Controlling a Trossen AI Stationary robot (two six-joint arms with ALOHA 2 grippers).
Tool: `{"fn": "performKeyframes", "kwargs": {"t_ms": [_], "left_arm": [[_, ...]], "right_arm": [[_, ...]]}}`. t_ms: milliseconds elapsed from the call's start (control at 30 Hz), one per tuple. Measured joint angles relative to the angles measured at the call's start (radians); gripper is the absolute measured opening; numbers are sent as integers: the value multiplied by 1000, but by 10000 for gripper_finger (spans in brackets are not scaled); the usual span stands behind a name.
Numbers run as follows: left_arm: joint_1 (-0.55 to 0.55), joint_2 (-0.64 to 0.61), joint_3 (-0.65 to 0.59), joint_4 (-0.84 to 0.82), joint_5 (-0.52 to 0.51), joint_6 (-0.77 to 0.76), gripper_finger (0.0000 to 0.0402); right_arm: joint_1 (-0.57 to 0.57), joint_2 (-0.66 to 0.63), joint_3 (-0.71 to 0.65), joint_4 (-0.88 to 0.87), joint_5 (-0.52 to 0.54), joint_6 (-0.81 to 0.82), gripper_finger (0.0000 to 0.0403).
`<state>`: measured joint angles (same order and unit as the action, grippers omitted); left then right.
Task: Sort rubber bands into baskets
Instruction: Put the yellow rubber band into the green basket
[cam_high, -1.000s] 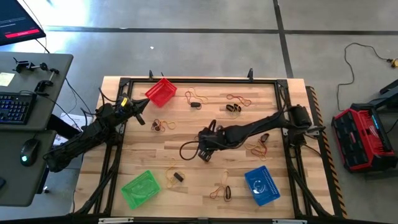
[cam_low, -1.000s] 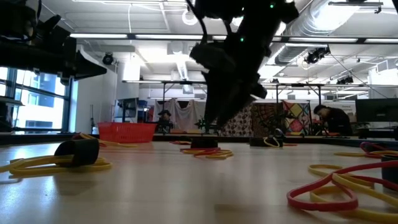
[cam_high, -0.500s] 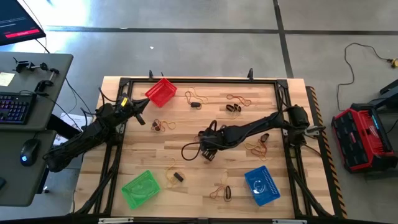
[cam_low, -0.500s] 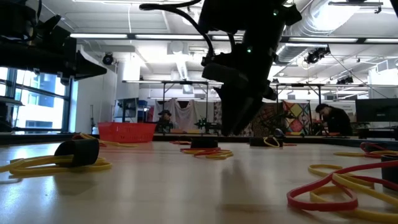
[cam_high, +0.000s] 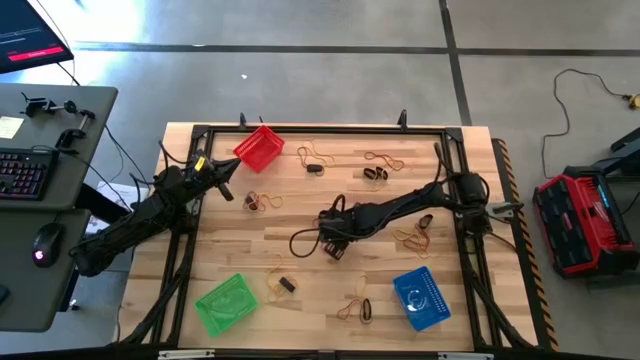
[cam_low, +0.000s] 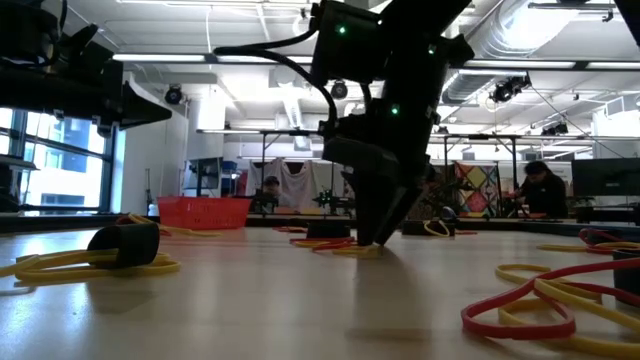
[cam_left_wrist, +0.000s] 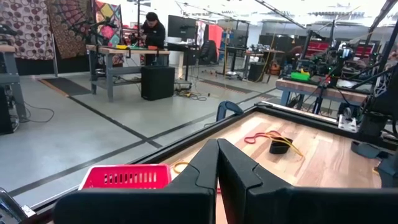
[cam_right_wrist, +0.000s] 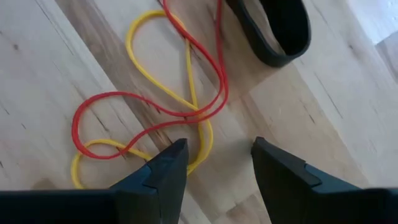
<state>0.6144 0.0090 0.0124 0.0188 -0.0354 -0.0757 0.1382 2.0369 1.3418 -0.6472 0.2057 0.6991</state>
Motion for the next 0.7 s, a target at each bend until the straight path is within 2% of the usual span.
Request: {"fn": "performKeyframes", "kwargs": {"t_ms": [100, 200, 500, 700], "left_arm": [[0, 0, 0, 0, -1, 0, 1], [0, 0, 0, 0, -1, 0, 1], [0, 0, 0, 0, -2, 0, 1], [0, 0, 0, 0, -2, 0, 1]], "right_arm": [[0, 9, 2, 4, 0, 0, 165], [0, 10, 2, 7, -1, 0, 142], [1, 4, 0, 40, -31, -71, 13], [3, -27, -4, 35, -16, -79, 14]]}}
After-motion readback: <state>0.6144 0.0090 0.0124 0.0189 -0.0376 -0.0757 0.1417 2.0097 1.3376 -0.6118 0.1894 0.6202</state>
